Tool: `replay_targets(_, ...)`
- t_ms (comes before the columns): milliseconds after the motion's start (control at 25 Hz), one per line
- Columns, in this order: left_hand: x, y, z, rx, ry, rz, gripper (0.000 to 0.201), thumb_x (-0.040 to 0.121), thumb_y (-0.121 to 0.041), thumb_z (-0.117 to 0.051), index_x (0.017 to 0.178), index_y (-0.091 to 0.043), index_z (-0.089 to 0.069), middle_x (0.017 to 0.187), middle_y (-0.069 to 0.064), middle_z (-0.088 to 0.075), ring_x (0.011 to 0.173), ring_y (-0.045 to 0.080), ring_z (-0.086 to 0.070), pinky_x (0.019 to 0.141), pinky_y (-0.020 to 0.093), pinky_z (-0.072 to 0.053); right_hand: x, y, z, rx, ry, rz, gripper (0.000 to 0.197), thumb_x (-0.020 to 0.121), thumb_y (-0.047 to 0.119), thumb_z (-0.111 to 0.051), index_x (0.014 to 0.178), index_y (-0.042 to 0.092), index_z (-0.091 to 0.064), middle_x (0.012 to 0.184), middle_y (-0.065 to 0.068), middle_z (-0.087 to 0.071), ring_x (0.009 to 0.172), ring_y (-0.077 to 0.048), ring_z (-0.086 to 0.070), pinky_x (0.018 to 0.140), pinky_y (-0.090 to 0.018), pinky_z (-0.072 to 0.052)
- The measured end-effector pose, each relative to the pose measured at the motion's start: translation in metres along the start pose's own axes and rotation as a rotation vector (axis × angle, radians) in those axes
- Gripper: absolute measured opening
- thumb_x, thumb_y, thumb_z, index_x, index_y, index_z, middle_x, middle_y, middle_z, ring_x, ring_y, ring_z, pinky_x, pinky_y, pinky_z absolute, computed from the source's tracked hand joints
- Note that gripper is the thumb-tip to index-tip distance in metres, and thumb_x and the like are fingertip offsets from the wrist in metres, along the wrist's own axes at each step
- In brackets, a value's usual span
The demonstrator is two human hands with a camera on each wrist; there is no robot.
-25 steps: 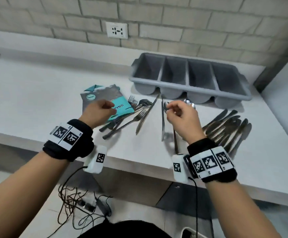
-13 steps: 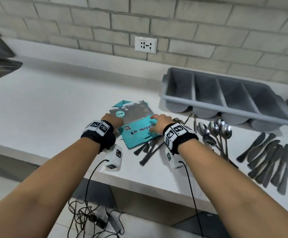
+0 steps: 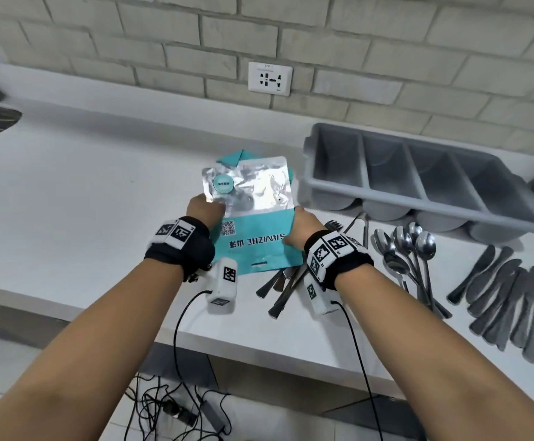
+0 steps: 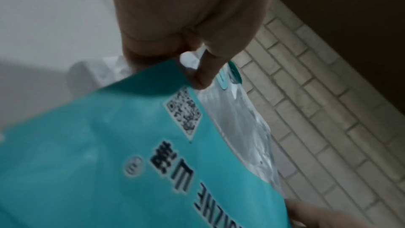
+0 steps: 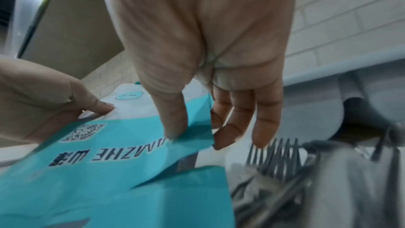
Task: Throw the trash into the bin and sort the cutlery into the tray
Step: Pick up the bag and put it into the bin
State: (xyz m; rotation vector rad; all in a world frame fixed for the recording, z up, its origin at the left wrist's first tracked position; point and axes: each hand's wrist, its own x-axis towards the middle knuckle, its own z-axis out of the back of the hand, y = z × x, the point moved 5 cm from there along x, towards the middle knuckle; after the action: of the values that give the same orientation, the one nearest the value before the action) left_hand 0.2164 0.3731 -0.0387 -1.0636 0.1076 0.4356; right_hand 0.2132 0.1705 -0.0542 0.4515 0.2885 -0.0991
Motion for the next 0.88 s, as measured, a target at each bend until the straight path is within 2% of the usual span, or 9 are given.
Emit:
replay_targets(80,-0.004,-0.011,0.008,-0.150,0.014,-0.095,0.033,0.092,-0.018,-0.053,0.113,0.007,-0.056,0.100,0.018,-0.060,0.094,0.025,-0.056,0.084,0.035,-0.045,-0.002,-0.002,0.013,0.178,-0.055,0.011,0.054,0.079,0.029,-0.065,0.125,0.006,-0.049,0.124,-0.010,-0.062,0.111,-0.026,-0.060,0.097,-0.035,-0.050)
replay_targets(200,-0.016,-0.026,0.011,-0.299,0.118,-0.166,0.022,0.092,-0.023,-0.055,0.076,-0.009,-0.056,0.069,0.005,-0.058,0.072,0.018,-0.057,0.064,0.025,-0.045,-0.022,-0.007,0.041,0.526,-0.165,0.030,0.054,0.086,0.043,-0.057,0.126,0.008,-0.049,0.111,0.000,-0.056,0.100,-0.018,-0.056,0.086,-0.026,-0.044)
replay_targets(280,-0.032,-0.038,0.009,-0.328,0.144,-0.201,0.030,0.093,-0.030,-0.053,0.066,-0.016,-0.052,0.057,-0.003,-0.062,0.049,0.009,-0.060,0.050,0.016,-0.046,-0.037,-0.011,0.056,0.745,-0.176,0.055,0.047,0.088,0.039,-0.057,0.122,0.006,-0.055,0.106,-0.002,-0.059,0.094,-0.017,-0.056,0.078,-0.024,-0.043)
replay_targets(400,-0.060,-0.057,-0.011,-0.352,0.184,-0.214,0.040,0.090,-0.046,-0.052,0.063,-0.017,-0.050,0.062,0.001,-0.063,0.047,0.008,-0.061,0.053,0.018,-0.048,-0.060,-0.025,0.072,0.985,-0.228,0.091,0.028,0.088,0.020,-0.061,0.111,0.004,-0.062,0.105,-0.011,-0.067,0.092,-0.021,-0.062,0.082,-0.031,-0.049)
replay_targets(480,-0.080,-0.069,-0.033,-0.284,0.234,-0.227,0.042,0.090,-0.049,-0.050,0.063,-0.017,-0.049,0.061,0.002,-0.065,0.042,0.009,-0.061,0.044,0.016,-0.045,-0.075,-0.052,0.083,1.061,-0.349,0.075,0.029,0.088,0.011,-0.061,0.115,0.000,-0.060,0.107,-0.011,-0.065,0.094,-0.020,-0.061,0.086,-0.032,-0.051)
replay_targets(600,-0.115,-0.082,-0.079,-0.365,0.501,-0.257,0.005,0.090,-0.016,-0.059,0.088,-0.020,-0.059,0.073,-0.002,-0.076,0.054,0.015,-0.070,0.046,0.022,-0.055,-0.099,-0.102,0.095,1.084,-0.493,-0.010,0.025,0.086,0.013,-0.063,0.111,0.009,-0.061,0.105,-0.007,-0.066,0.097,-0.025,-0.064,0.092,-0.037,-0.052)
replay_targets(680,-0.142,-0.089,-0.118,-0.349,0.653,-0.259,0.031,0.088,0.003,-0.055,0.109,-0.020,-0.054,0.080,-0.004,-0.077,0.061,0.012,-0.073,0.056,0.029,-0.061,-0.123,-0.148,0.102,1.104,-0.573,-0.078,0.022,0.082,0.017,-0.064,0.103,0.017,-0.061,0.107,-0.010,-0.068,0.100,-0.029,-0.066,0.095,-0.043,-0.052)
replay_targets(760,-0.176,-0.100,-0.157,-0.295,0.707,-0.340,0.064,0.085,0.010,-0.054,0.135,-0.026,-0.040,0.112,0.001,-0.071,0.077,0.013,-0.074,0.076,0.039,-0.060,-0.156,-0.196,0.107,1.120,-0.634,-0.114,0.023,0.083,0.014,-0.063,0.106,0.014,-0.060,0.105,-0.009,-0.067,0.096,-0.026,-0.066,0.091,-0.038,-0.053)
replay_targets(880,-0.245,-0.118,-0.221,-0.195,0.846,-0.511,0.098,0.084,0.019,-0.049,0.149,-0.040,-0.005,0.140,-0.013,-0.044,0.083,0.002,-0.071,0.073,0.029,-0.059,-0.214,-0.277,0.105,1.116,-0.731,-0.182,0.019,0.086,0.014,-0.059,0.105,0.012,-0.058,0.098,0.000,-0.065,0.084,-0.004,-0.065,0.076,-0.024,-0.052)
